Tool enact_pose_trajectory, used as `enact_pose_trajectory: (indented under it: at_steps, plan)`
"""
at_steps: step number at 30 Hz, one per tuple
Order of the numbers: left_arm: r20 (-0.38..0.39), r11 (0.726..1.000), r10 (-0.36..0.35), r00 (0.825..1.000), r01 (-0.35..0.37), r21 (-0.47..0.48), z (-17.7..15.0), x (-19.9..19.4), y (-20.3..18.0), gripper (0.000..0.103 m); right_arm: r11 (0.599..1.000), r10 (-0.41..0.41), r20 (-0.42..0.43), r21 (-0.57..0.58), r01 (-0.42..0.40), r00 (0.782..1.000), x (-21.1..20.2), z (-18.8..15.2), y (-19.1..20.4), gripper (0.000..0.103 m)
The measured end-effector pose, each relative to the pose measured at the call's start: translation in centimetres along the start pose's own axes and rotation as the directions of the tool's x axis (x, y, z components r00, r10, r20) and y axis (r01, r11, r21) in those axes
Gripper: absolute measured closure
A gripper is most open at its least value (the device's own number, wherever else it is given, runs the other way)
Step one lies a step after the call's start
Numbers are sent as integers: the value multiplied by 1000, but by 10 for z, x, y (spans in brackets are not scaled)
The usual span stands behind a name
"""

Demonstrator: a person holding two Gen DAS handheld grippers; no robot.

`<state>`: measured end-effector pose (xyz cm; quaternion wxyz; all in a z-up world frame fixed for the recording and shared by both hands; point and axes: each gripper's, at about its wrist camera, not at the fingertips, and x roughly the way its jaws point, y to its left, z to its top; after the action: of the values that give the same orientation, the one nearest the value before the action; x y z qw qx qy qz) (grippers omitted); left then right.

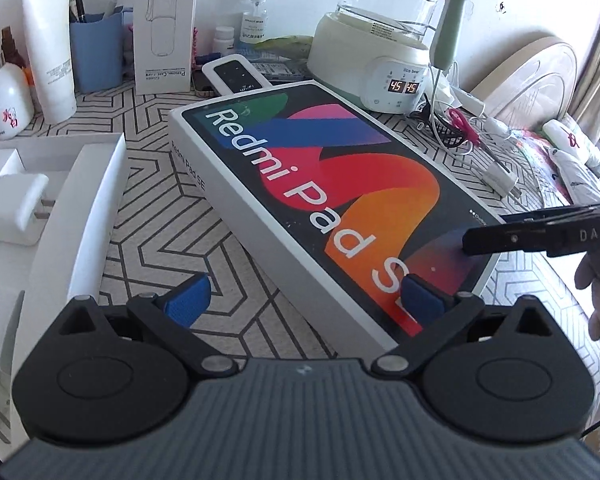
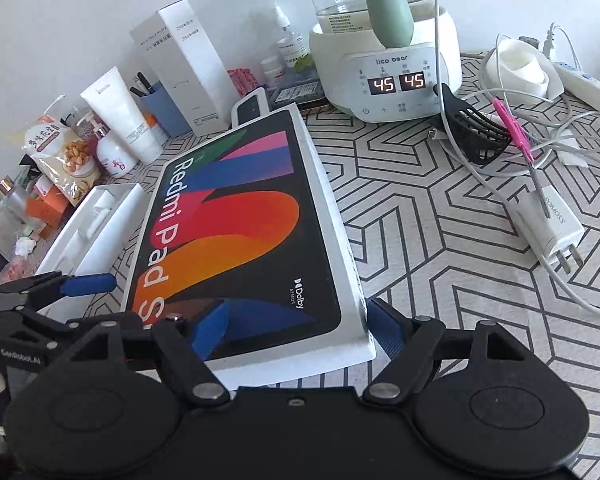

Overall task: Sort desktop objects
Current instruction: 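Move the right gripper to the Redmi Pad SE box while the left gripper approaches its other edge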

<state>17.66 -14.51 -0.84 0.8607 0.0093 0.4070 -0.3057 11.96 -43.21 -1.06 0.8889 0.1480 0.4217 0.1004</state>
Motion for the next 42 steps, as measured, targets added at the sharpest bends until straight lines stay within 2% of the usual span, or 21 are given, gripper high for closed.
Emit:
enact_pose_trajectory:
  at_steps: [3,4,5,9,12,17,20,26,32,35,42]
  plan:
    - [-25,998,-68,997,68,6,-4,1,-2,0,998,54,-16,-13,-54,998,-3,-9,8,29]
    - [-30,997,-74,997,74,13,-5,0,-6,0,997,77,-24,-14,-77,997,-3,-13,11,32]
    - [-33,997,-76,997,77,21,-6,-1,-9,0,996,91,-31,-18,-92,995,-4,-17,16,32]
    - [-30,998,-48,998,49,47,-9,-10,-14,0,995,79,-36,-62,-81,996,-12,-30,34,32]
    - [-14,997,-52,999,52,59,-12,-19,-14,0,994,98,-48,-38,-100,994,-17,-37,36,32]
    - [38,984,-16,999,9,175,-19,-33,-24,0,988,151,-44,-8,-151,988,-25,-54,39,32]
    - [27,986,-19,999,14,169,-17,-31,-21,0,992,124,-5,-36,-124,992,-29,-67,48,31]
    - [2,990,-27,1000,27,141,-16,-24,-16,0,990,129,-5,-62,-129,992,-36,-78,56,31]
    - [67,975,93,993,-105,197,-17,-28,-21,0,991,67,39,-121,-62,997,-39,-85,71,31]
    - [84,972,123,989,-137,193,-15,-32,-17,0,984,27,59,-175,-16,998,-40,-87,82,31]
    - [52,981,69,996,-77,179,-15,-30,-16,0,971,-2,75,-240,20,997,-44,-78,94,27]
